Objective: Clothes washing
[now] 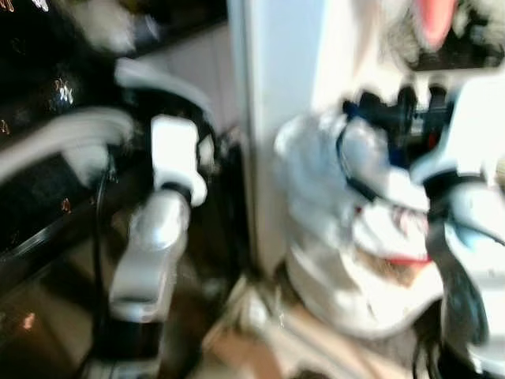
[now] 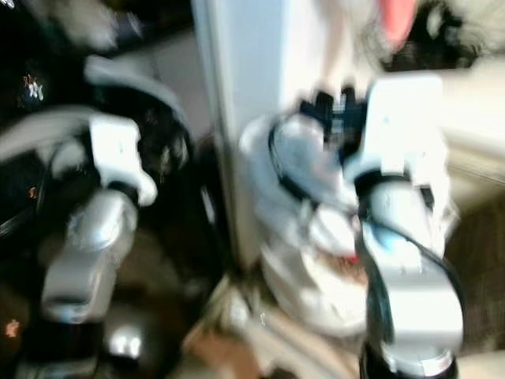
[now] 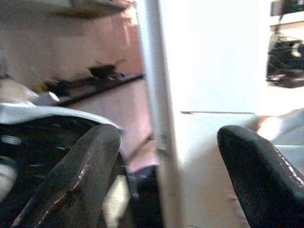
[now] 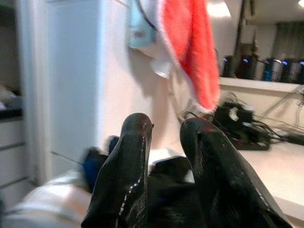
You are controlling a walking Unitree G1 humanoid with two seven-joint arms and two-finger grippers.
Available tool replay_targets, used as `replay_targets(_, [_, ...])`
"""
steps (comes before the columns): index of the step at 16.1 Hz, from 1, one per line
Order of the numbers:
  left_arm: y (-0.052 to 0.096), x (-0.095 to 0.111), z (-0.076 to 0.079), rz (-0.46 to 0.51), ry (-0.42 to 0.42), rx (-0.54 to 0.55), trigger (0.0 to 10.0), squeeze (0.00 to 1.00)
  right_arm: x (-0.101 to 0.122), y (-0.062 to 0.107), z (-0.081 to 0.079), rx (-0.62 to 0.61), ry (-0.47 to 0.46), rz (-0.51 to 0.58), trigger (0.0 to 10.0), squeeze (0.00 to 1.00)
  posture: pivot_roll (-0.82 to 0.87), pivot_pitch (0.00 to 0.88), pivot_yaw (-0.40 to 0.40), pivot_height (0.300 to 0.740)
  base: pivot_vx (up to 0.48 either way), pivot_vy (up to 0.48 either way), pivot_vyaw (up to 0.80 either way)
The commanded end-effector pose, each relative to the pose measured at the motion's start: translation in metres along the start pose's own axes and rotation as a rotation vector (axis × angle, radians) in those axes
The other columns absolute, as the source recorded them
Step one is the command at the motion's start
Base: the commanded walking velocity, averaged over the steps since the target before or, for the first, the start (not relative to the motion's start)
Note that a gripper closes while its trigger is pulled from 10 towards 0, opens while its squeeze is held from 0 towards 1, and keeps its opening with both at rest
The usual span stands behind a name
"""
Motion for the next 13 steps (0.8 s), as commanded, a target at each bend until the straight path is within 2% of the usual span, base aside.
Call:
replay_targets(1, [-0.001,0.001,-0.011,0.002,-0.014,0.039,10.0,0.0,0.005,0.0,-0.008,0.039,-0.011,0.009,10.0,0.0,-0.13,0.0,0.041,0.74,0.0,0.0,-0.8])
replay_targets(3, [-0.001,0.002,-0.016,0.005,-0.015,0.06,10.0,0.0,0.003,-0.001,-0.008,0.056,-0.024,-0.017,10.0,0.0,-0.13,0.0,0.035,0.74,0.0,0.0,-0.8])
replay_targets(4, [-0.002,0.001,-0.017,-0.006,-0.036,0.058,10.0,0.0,-0.007,0.0,-0.005,0.054,-0.046,-0.055,10.0,0.0,-0.13,0.0,0.032,0.74,0.0,0.0,-0.8])
replay_targets(5, [-0.003,0.005,-0.018,0.026,-0.04,0.061,10.0,0.0,-0.014,0.002,-0.002,0.05,-0.049,-0.079,10.0,0.0,-0.13,0.0,0.032,0.74,0.0,0.0,-0.8])
replay_targets(7, [-0.008,-0.002,-0.02,-0.02,-0.072,0.087,10.0,0.0,-0.014,0.003,0.005,0.031,-0.049,-0.065,10.0,0.0,-0.13,0.0,0.033,0.74,0.0,0.471,0.0])
replay_targets(8, [-0.009,0.002,-0.018,-0.005,-0.036,0.087,10.0,0.0,-0.011,0.003,0.003,0.049,-0.04,-0.054,10.0,0.0,-0.13,0.0,0.033,0.74,0.0,0.461,0.0])
replay_targets(10, [-0.009,0.001,-0.015,-0.022,-0.042,0.089,10.0,0.0,-0.013,0.003,0.003,0.055,-0.065,-0.076,10.0,0.0,-0.13,0.0,0.033,0.74,0.0,0.0,0.0])
replay_targets(13, [-0.007,-0.001,-0.011,-0.029,-0.006,0.079,10.0,0.0,-0.026,0.005,0.003,0.072,-0.099,-0.148,10.0,0.0,-0.13,0.0,0.027,0.74,0.0,0.0,0.0])
Point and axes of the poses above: a point about 5 cm out from each wrist's last joint towards the gripper, its own y axis pointing back from the gripper into the wrist, its own x axis along the axis of the wrist's last joint, z = x × y, the point moved 6 cm from there along -y, pointing out of the wrist towards the gripper, and after that the axes turned 11 degrees about -y, right-handed, at the moved point
